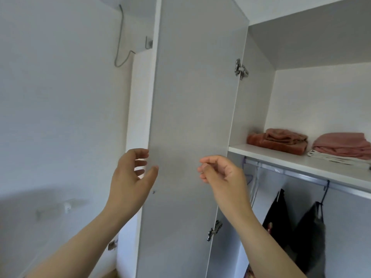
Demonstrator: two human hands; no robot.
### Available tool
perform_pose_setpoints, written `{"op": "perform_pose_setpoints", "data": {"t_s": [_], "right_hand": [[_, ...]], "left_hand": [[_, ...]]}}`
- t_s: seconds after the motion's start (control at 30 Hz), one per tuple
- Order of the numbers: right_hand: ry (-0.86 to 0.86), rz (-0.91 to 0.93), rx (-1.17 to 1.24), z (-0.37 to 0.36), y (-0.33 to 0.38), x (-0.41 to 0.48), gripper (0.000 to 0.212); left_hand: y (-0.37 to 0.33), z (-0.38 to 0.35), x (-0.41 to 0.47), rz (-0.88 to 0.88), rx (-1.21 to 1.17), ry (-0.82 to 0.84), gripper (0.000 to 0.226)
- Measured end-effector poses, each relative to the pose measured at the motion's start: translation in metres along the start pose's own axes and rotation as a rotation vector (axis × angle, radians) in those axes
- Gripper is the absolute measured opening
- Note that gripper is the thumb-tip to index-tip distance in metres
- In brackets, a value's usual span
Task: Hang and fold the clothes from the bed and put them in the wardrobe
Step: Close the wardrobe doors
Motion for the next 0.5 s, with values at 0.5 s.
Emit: {"op": "perform_pose_setpoints", "data": {"t_s": [0.5], "right_hand": [[-0.009, -0.058, -0.005, 0.006, -0.007, 0.001, 0.019]], "left_hand": [[0.023, -0.013, 0.006, 0.069, -0.102, 0.057, 0.041]]}}
Point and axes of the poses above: each hand's wrist, its own x-axis towards the middle knuckle, its own z-axis out of the back of the hand, y = z × x, the point moved 1 cm from there along x, towards the middle knuckle, and after that the axes turned 8 degrees about -z, right-handed, at the moved point
